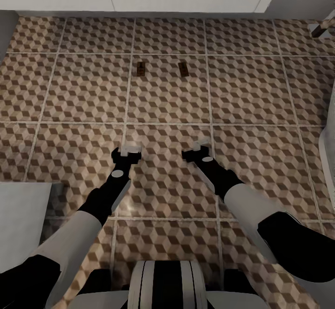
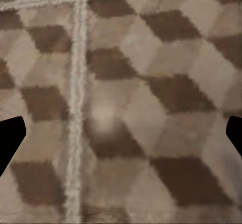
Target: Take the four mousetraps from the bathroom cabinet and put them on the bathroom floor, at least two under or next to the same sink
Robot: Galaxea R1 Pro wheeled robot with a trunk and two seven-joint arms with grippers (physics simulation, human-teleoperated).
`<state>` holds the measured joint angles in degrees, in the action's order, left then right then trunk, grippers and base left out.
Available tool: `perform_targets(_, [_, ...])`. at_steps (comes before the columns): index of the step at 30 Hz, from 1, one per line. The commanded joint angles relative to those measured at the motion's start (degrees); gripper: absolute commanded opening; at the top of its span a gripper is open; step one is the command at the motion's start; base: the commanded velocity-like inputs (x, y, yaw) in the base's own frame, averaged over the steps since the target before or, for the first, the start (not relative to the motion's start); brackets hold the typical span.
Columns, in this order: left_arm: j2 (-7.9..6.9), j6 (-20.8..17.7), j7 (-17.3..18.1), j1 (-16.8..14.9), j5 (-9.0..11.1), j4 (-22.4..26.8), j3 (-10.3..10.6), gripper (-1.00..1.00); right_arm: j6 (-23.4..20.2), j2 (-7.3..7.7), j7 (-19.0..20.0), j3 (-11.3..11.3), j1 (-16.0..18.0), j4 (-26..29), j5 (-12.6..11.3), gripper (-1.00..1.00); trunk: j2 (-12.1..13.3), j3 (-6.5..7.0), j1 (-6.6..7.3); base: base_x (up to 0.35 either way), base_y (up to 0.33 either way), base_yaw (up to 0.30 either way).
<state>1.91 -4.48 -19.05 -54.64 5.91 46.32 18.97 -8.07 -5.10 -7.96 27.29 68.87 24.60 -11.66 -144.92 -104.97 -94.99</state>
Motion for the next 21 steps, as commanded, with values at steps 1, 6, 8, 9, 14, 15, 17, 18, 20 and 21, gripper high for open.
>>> perform_targets(1, [-0.05, 0.1, -0.5, 0.0, 0.6, 0.0, 0.3, 1.00, -0.3, 0.06, -0.5, 0.5, 0.0, 0.1, -0.6, 1.00, 0.0, -0.03, 0.04, -0.339, 0.000, 0.000])
perform_targets(6, [-0.06, 0.8, -0.5, 0.1, 0.6, 0.1, 0.3, 1.00, -0.2, 0.08, -0.5, 0.5, 0.0, 0.0, -0.6, 1.00, 0.0, -0.03, 0.04, -0.264, 0.000, 0.000])
perform_targets(8, [-0.04, 1.0, -0.5, 0.2, 0.6, 0.3, 0.3, 1.00, 0.0, 0.09, -0.5, 0.5, 0.0, -0.3, -0.6, 1.00, 0.0, -0.03, 0.04, -0.126, 0.000, 0.000])
perform_targets(9, [-0.03, 1.0, -0.5, 0.2, 0.6, 0.3, 0.3, 1.00, 0.1, 0.09, -0.4, 0.5, 0.0, -0.5, -0.6, 1.00, 0.0, -0.03, 0.04, -0.090, 0.000, 0.000])
perform_targets(14, [0.07, 1.1, -1.1, 0.5, 0.6, 0.5, 0.3, 1.00, 1.4, 0.09, -0.4, 0.5, 0.0, -1.5, -0.6, 1.00, 0.0, -0.03, 0.04, -0.048, 0.000, 0.000])
perform_targets(15, [0.06, 1.1, -1.3, 0.6, 0.6, 0.5, 0.3, 1.00, 1.6, 0.09, -0.4, 0.5, 0.0, -1.6, -0.6, 1.00, 0.0, -0.03, 0.04, -0.024, 0.000, 0.000])
perform_targets(17, [0.04, 1.2, -1.9, 0.8, 0.6, 0.4, 0.3, 1.00, 2.1, 0.09, -0.4, 0.5, 0.0, -1.9, -0.6, 1.00, 0.0, -0.03, 0.04, -0.015, 0.000, 0.000])
perform_targets(18, [0.04, 1.2, -2.1, 0.9, 0.6, 0.4, 0.3, 1.00, 2.2, 0.09, -0.4, 0.5, 0.0, -1.9, -0.6, 1.00, 0.0, -0.03, 0.04, -0.010, 0.000, 0.000])
perform_targets(20, [0.04, 1.2, -2.3, 1.0, 0.6, 0.4, 0.3, 1.00, 2.4, 0.09, -0.4, 0.5, 0.0, -2.0, -0.6, 1.00, 0.0, -0.03, 0.04, -0.007, 0.000, 0.000])
perform_targets(21, [0.03, 1.2, -2.4, 1.0, 0.6, 0.4, 0.3, 1.00, 2.4, 0.09, -0.4, 0.5, 0.0, -2.1, -0.6, 1.00, 0.0, -0.03, 0.04, -0.005, 0.000, 0.000])
